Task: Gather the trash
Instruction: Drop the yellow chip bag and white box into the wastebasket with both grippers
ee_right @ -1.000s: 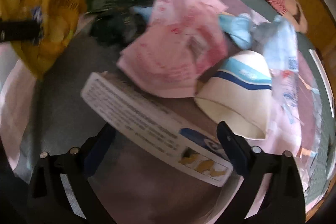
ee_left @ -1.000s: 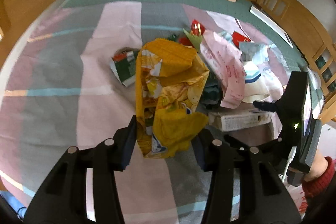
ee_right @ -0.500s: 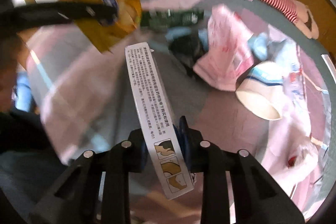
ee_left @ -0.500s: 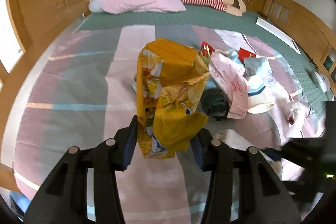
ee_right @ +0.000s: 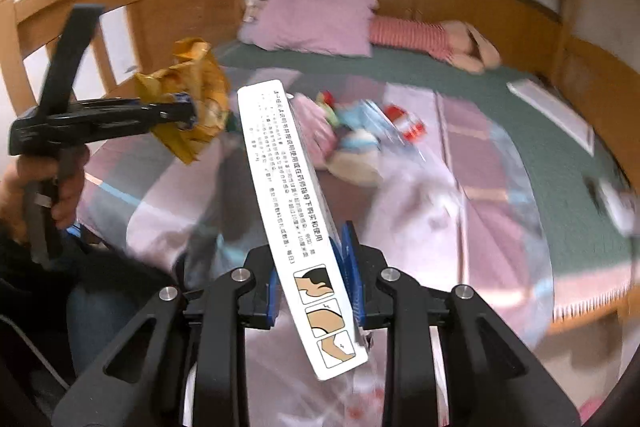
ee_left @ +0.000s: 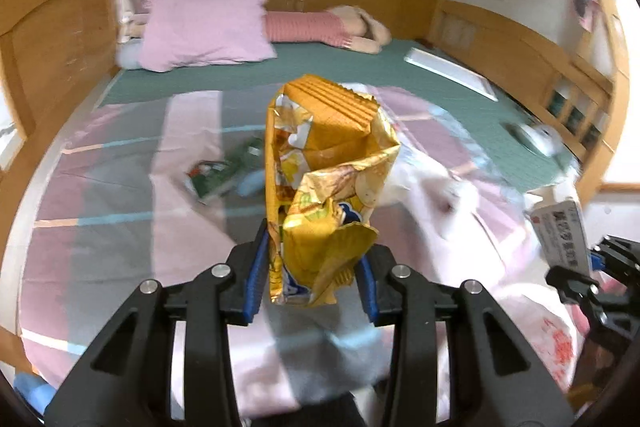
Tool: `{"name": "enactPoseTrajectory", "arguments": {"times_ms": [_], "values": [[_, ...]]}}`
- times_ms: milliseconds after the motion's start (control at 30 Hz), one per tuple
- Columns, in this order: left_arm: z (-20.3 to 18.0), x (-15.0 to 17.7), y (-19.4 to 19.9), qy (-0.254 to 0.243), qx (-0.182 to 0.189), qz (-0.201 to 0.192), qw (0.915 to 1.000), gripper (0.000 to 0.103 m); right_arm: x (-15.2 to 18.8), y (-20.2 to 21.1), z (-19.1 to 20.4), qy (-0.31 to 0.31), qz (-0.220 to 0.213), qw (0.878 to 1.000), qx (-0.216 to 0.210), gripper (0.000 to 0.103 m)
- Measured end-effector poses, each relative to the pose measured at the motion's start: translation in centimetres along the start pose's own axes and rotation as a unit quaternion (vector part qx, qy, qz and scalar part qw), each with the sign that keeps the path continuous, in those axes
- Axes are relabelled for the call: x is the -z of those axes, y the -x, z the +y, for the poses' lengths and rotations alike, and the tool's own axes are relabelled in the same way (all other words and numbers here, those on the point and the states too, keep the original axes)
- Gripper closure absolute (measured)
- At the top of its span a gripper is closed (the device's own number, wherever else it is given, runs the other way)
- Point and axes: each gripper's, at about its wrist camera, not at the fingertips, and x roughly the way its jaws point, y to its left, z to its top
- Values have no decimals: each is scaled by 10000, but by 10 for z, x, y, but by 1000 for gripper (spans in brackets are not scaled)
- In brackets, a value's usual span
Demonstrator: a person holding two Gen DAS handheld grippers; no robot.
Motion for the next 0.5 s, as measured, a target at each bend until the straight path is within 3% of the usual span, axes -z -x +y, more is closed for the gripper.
{"name": "enactPoseTrajectory", "arguments": {"times_ms": [167, 400, 500], "values": [[-66, 28, -4, -885, 312, 364, 9949, 64, 50, 24, -18, -315, 429, 9986, 48, 75], [-117, 63, -10, -1480, 783, 801, 9826, 64, 106, 17, -39, -786, 1123, 9905, 150, 72], [-124, 70, -9, -1532, 942, 908, 9795, 64, 122, 22, -39, -758, 1110, 9906, 272, 40]]}}
